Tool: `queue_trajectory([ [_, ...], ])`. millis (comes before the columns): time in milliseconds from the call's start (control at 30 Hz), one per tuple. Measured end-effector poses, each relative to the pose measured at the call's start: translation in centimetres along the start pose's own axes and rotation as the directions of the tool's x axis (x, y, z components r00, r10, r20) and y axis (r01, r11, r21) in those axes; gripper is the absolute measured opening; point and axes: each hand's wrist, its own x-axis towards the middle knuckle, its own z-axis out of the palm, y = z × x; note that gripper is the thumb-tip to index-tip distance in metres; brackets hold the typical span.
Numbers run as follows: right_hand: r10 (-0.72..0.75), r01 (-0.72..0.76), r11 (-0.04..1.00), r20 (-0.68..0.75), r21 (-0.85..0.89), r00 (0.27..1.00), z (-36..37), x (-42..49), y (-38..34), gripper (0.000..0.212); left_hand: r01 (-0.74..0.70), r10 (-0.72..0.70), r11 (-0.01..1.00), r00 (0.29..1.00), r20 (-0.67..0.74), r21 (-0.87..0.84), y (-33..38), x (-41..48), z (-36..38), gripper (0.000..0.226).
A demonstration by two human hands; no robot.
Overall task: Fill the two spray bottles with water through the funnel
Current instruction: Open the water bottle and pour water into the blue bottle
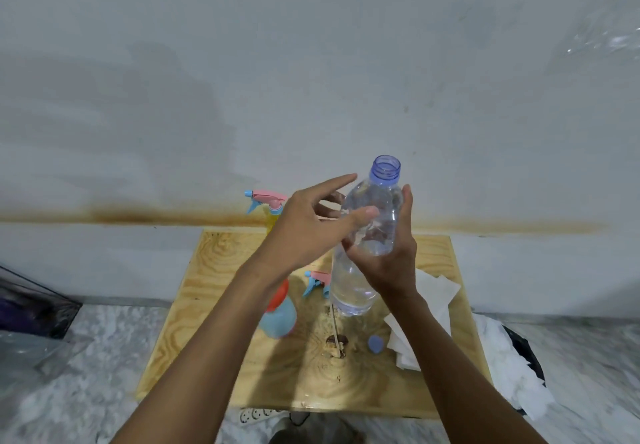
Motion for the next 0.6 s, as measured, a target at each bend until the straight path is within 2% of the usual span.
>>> queue_trajectory([
  [67,0.021,-0.023,0.998,0.037,0.061,0.999,-0.6,0.6,-0.7,0.111,-0.02,0.022,0.995,0.999,0.023,-0.098,-0.4,-0.4,-2.3,0.058],
  [100,0.052,-0.061,0.993,0.089,0.102,0.995,-0.9,1.0,-1.1,0.111,-0.025,0.025,0.996,1.0,-0.008,-0.09,-1.1,-0.7,-3.6,0.057],
  [167,0.101,-0.133,0.981,0.213,0.144,0.972,-1.5,1.5,-1.8,0.111,0.007,-0.002,0.999,0.995,-0.104,0.043,-3.4,-1.9,-6.0,0.062],
  [267,0.13,-0.209,0.96,0.37,0.184,0.92,-2.1,1.7,-2.7,0.107,0.186,-0.134,0.951,0.968,-0.214,0.248,-7.5,-4.4,-8.5,0.082],
  [367,0.113,-0.238,0.946,0.464,0.219,0.878,-2.4,1.8,-3.4,0.095,0.353,-0.337,0.88,0.935,-0.108,0.316,-11.2,-6.5,-8.7,0.099],
  [433,0.086,-0.241,0.941,0.52,0.238,0.85,-2.3,1.4,-3.4,0.086,0.401,-0.408,0.858,0.912,-0.048,0.321,-13.1,-7.7,-8.1,0.102],
  [500,0.089,-0.266,0.931,0.549,0.252,0.831,-2.3,0.6,-2.9,0.081,0.393,-0.394,0.87,0.917,-0.059,0.296,-14.6,-8.7,-7.2,0.103],
  [600,0.174,-0.357,0.901,0.551,0.245,0.816,-2.2,-1.2,-2.2,0.09,0.37,-0.346,0.892,0.928,-0.137,0.258,-16.0,-9.4,-6.4,0.102],
])
